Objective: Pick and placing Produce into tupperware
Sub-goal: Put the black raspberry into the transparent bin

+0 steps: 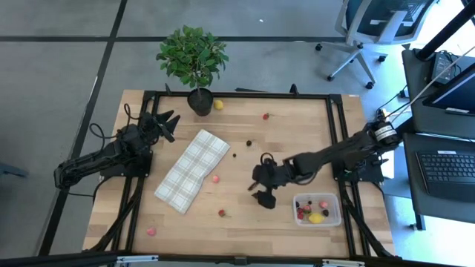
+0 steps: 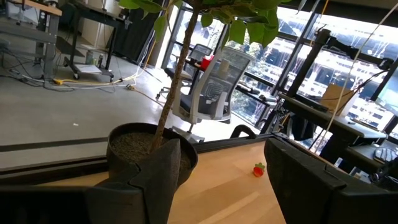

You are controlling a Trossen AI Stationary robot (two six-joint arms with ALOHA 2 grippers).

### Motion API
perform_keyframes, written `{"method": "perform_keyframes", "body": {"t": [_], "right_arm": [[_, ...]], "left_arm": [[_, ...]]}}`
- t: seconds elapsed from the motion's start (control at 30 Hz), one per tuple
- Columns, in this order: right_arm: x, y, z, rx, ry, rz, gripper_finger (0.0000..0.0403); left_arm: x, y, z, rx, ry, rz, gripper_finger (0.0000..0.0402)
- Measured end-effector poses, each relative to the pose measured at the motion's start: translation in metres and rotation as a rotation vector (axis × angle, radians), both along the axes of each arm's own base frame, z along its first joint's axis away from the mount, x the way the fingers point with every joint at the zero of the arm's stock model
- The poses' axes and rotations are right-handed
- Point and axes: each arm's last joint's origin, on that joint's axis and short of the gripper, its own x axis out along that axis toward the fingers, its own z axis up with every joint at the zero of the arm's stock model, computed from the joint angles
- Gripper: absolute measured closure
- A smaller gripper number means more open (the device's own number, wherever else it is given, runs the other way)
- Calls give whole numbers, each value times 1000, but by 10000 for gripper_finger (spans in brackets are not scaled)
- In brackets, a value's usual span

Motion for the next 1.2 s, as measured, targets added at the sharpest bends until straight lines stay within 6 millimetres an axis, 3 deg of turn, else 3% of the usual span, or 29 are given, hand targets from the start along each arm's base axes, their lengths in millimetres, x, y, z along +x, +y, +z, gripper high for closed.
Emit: {"method": "perform_keyframes", "body": {"t": [0.17, 0.4, 0.77, 1.2], "right_arm": [[-4, 12, 1, -154, -43, -5, 69], [-6, 14, -3, -139, -16, -43, 71], [2, 35, -52, -136, 114, 36, 72], [6, 36, -80, -159, 181, 12, 72]], "left_arm": [[0, 0, 0, 1, 1, 0, 176], [0, 0, 0, 1, 1, 0, 176], [0, 0, 0, 23, 25, 1, 176], [0, 0, 0, 36, 39, 2, 176]]}}
